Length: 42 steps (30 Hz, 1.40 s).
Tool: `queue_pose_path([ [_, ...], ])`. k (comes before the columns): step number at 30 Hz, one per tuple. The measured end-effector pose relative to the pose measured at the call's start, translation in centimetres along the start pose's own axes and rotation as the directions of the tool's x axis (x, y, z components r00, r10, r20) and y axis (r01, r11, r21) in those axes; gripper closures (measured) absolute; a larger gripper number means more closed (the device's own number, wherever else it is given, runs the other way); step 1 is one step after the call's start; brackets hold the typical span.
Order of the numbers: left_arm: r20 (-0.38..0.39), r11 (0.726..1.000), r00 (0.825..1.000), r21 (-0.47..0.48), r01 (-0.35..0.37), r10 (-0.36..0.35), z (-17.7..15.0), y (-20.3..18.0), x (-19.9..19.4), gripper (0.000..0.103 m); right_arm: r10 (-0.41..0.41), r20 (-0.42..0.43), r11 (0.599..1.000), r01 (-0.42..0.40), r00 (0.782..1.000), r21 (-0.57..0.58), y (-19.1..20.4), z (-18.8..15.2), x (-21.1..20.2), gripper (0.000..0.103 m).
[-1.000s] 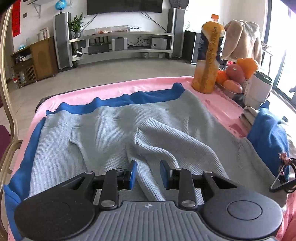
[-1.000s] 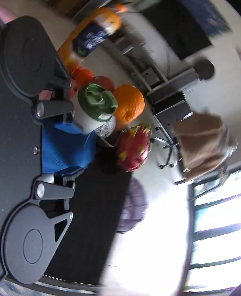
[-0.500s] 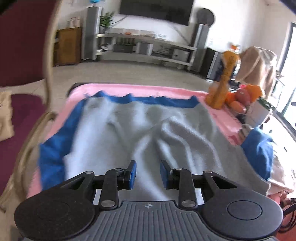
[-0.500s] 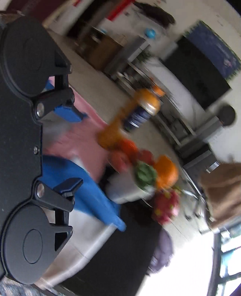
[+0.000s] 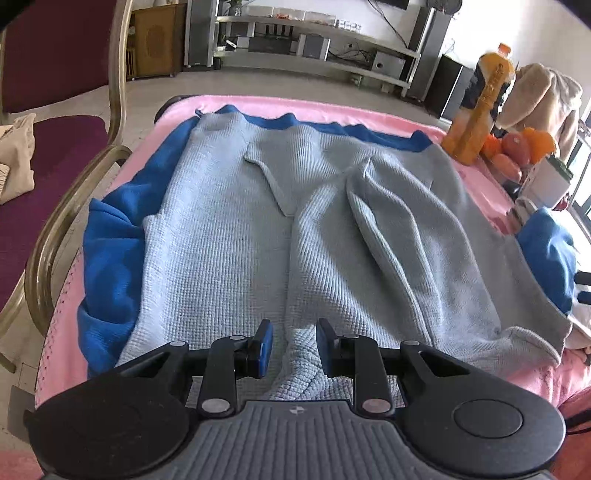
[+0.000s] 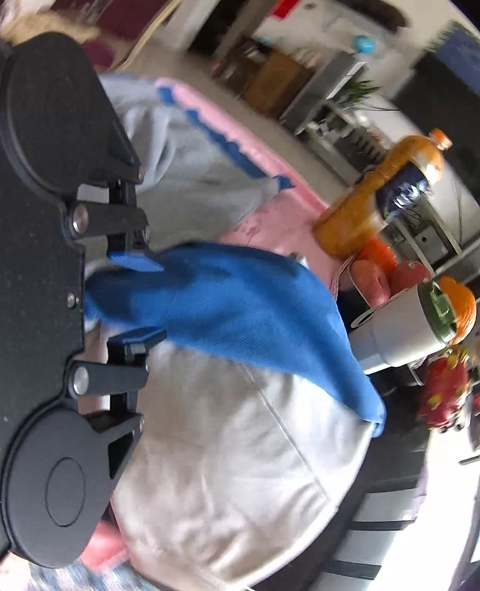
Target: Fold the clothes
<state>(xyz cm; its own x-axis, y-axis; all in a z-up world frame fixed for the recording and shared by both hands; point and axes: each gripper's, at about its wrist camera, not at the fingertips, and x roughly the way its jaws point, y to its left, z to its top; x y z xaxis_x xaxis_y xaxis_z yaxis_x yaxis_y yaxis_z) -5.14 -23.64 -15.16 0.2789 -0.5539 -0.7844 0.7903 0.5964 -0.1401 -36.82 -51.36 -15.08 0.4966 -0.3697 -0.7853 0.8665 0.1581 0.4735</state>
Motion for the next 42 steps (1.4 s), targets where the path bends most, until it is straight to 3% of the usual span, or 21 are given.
queue_pose_path([
  [5, -0.043, 1.000, 0.999, 0.020, -0.023, 0.024, -0.4, -0.2, 1.0, 0.078, 0.028, -0.055, 0.998, -0.031, 0.998, -0.057, 0.0, -1.1, 0.4, 0.069],
  [8, -0.067, 0.999, 0.997, 0.018, -0.032, 0.034, -0.5, -0.1, 1.4, 0.077, 0.011, -0.018, 0.991, -0.013, 1.000, -0.135, 1.0, -2.0, 0.5, 0.070],
  [9, -0.070, 0.999, 0.997, 0.017, -0.037, 0.038, -0.5, 0.0, 1.5, 0.076, -0.008, 0.003, 0.987, 0.008, 1.000, -0.160, 1.4, -2.2, 0.7, 0.088],
  [10, -0.072, 0.999, 0.997, 0.016, -0.041, 0.042, -0.6, 0.1, 1.4, 0.074, -0.030, 0.028, 0.982, 0.035, 0.999, -0.187, 1.9, -2.4, 0.9, 0.099],
  [14, -0.071, 0.999, 0.996, 0.010, -0.052, 0.052, -0.9, 0.4, 1.2, 0.074, -0.156, 0.171, 0.948, 0.196, 0.973, -0.250, 3.1, -3.7, -0.7, 0.100],
  [18, -0.072, 0.998, 0.996, -0.004, -0.056, 0.056, -1.1, 0.8, 0.8, 0.072, -0.208, 0.082, 0.959, 0.220, 0.975, -0.180, 1.6, -3.0, -0.1, 0.099],
  [23, 0.034, 0.996, 0.998, -0.078, -0.047, 0.049, -1.0, 2.7, -2.8, 0.075, -0.135, 0.094, 0.975, 0.149, 0.986, -0.162, 2.4, -3.1, -2.9, 0.090],
  [25, 0.081, 0.989, 0.997, -0.147, -0.002, 0.014, -1.1, 4.1, -4.3, 0.076, -0.064, 0.102, 0.983, 0.080, 0.993, -0.166, 3.3, -2.9, -4.6, 0.088],
  [27, 0.090, 0.981, 0.996, -0.191, 0.026, -0.009, -1.2, 4.9, -4.9, 0.081, -0.002, 0.098, 0.981, 0.021, 0.995, -0.193, 4.8, -2.6, -5.5, 0.078],
  [29, 0.064, 0.982, 0.998, -0.184, 0.037, -0.025, -1.5, 4.7, -4.6, 0.082, 0.050, 0.064, 0.973, -0.035, 0.997, -0.229, 6.4, -2.5, -5.3, 0.072],
  [31, 0.018, 0.992, 1.000, -0.125, 0.021, -0.018, -1.8, 3.3, -3.8, 0.082, 0.056, 0.018, 0.965, -0.049, 0.998, -0.259, 7.5, -2.9, -3.6, 0.072],
  [35, -0.122, 0.998, 0.990, 0.007, -0.065, 0.065, -3.1, 0.8, -1.6, 0.081, -0.010, -0.105, 0.951, -0.023, 0.994, -0.309, 7.9, -5.5, 1.0, 0.073],
  [37, -0.161, 0.993, 0.980, 0.040, -0.110, 0.115, -3.7, 0.6, -1.1, 0.076, -0.088, -0.163, 0.941, 0.028, 0.983, -0.338, 7.5, -6.6, 2.9, 0.073],
  [38, -0.173, 0.992, 0.977, 0.043, -0.117, 0.123, -3.6, 0.6, -1.1, 0.076, -0.121, -0.178, 0.935, 0.052, 0.977, -0.351, 7.4, -6.9, 3.4, 0.075],
  [42, -0.157, 0.992, 0.980, -0.002, -0.124, 0.122, -2.2, 1.8, -2.6, 0.076, -0.081, -0.145, 0.931, 0.023, 0.986, -0.364, 8.6, -5.9, 1.4, 0.075],
])
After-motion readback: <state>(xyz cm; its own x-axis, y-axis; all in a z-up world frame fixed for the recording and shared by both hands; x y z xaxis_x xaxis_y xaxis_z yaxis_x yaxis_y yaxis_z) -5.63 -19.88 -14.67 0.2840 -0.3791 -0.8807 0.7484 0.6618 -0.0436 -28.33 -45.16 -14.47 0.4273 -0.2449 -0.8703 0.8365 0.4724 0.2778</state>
